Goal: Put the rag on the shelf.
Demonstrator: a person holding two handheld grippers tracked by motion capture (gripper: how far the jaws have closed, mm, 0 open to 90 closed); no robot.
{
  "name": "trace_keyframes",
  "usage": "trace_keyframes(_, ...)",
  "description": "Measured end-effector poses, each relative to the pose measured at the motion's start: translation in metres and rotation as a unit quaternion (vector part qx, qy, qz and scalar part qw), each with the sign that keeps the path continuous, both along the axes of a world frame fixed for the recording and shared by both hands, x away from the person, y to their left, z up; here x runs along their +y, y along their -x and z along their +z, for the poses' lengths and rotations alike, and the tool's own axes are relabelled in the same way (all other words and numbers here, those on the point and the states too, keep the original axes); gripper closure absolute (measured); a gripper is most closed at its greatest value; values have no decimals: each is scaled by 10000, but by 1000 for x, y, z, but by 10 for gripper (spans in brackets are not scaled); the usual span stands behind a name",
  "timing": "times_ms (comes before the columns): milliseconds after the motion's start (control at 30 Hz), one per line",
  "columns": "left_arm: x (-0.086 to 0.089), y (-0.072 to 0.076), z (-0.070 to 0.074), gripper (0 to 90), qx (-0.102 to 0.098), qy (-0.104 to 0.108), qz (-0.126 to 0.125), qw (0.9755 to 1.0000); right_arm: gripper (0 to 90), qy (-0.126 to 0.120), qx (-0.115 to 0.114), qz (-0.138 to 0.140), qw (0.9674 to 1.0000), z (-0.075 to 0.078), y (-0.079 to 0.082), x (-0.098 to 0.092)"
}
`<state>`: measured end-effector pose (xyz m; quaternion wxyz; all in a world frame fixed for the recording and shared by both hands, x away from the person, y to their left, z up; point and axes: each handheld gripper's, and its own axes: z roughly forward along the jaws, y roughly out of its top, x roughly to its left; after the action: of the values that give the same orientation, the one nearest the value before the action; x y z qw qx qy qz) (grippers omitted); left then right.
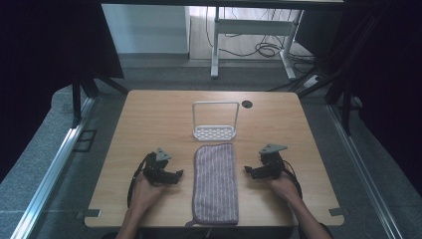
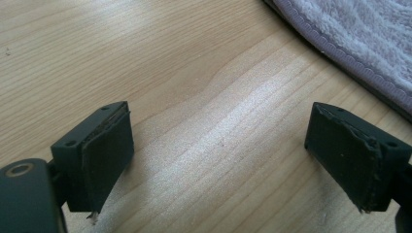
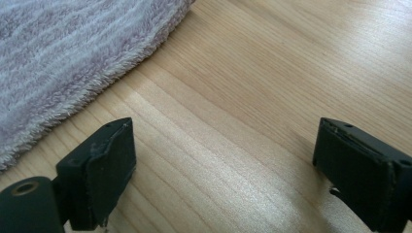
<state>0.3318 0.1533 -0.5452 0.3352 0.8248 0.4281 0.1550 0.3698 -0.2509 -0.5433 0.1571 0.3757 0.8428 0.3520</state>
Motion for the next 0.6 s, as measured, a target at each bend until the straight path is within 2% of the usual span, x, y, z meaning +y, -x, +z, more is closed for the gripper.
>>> trace_keyframes(600,1,1,0,128,-29,28,67,10000,67,16,12,11,10000,0,0,1)
